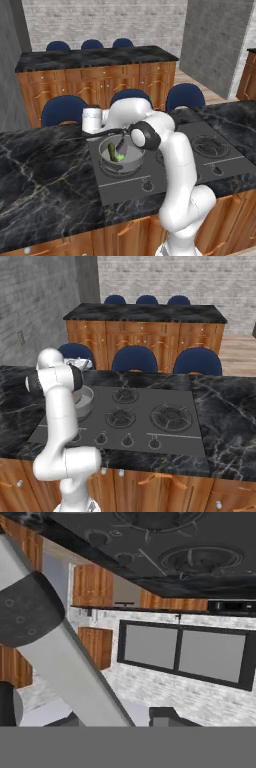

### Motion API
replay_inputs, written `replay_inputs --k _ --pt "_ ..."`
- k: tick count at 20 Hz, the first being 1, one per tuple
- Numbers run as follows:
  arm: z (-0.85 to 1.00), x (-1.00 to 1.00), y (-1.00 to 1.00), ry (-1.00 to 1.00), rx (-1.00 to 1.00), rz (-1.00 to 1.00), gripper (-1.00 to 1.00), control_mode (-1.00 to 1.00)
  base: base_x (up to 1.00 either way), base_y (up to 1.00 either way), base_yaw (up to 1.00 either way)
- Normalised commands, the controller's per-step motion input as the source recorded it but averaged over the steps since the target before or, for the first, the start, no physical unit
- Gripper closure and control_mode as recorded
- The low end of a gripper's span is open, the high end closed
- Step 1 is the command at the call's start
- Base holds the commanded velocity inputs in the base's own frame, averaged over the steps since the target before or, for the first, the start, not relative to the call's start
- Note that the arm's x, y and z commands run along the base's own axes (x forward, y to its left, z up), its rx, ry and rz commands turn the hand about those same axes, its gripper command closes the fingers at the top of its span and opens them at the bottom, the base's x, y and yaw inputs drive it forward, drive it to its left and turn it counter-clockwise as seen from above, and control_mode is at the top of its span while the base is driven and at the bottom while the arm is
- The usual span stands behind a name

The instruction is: Put the squash and eggplant in the pot. Retrieve the spatula and lightly stir the vegetables in the pot.

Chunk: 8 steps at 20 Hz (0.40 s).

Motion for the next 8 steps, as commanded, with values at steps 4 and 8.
replay_inputs --k 4,8 --pt "0.35 -0.31 0.17 0.0 0.0 0.0 1.0 -1.0 0.0 0.0 0.0" --pt "0.03 -0.34 0.4 0.0 -0.01 0.0 1.0 -1.0 0.0 0.0 0.0"
